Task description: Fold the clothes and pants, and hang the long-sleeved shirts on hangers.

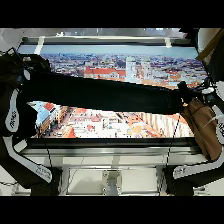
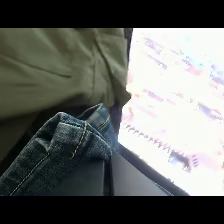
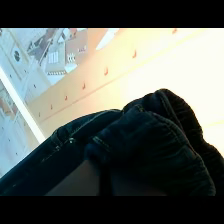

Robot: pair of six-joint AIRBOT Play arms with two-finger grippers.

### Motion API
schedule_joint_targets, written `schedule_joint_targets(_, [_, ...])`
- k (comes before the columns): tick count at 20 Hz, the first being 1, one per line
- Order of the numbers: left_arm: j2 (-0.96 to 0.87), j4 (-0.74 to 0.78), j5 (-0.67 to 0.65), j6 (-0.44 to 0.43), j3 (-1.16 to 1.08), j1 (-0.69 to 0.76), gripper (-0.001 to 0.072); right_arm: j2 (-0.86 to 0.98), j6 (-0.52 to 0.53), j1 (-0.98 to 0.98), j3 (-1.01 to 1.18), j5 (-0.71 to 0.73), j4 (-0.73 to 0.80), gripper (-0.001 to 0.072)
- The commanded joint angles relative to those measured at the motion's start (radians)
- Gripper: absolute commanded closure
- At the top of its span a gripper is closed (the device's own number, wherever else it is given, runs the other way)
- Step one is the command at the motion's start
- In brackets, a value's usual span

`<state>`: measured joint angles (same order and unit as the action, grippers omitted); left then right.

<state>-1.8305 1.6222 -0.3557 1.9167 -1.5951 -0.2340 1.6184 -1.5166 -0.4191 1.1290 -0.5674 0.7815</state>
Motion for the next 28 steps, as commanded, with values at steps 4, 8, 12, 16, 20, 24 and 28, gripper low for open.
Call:
schedule_joint_targets(4, [0.004,0.002,0.020,0.012,-0.021,0.023,0.0101,0.005,0.036,0.016,0.059,-0.052,0.012,0.0331])
schedule_joint_targets(8, [0.131,0.002,-0.085,-0.063,-0.077,0.023,0.0118,-0.043,0.046,-0.040,0.201,-0.270,0.200,0.0332])
schedule_joint_targets(12, [0.317,0.001,-0.150,-0.209,-0.077,0.120,0.0118,-0.058,0.071,-0.113,0.355,-0.580,0.393,0.0337])
schedule_joint_targets(16, [0.388,0.002,-0.235,-0.442,-0.077,0.332,0.0118,-0.020,0.189,-0.140,0.363,-0.651,0.328,0.0293])
schedule_joint_targets(20, [0.359,0.002,-0.292,-0.577,-0.077,0.566,0.0118,0.114,0.325,-0.185,0.363,-0.730,0.172,0.0106])
schedule_joint_targets(24, [0.290,0.002,-0.294,-0.695,-0.077,0.724,0.0118,0.209,0.435,-0.217,0.363,-0.726,0.125,0.0031])
schedule_joint_targets(28, [0.226,0.002,-0.294,-0.694,-0.077,0.791,0.0118,0.260,0.502,-0.225,0.365,-0.732,0.103,0.0031])
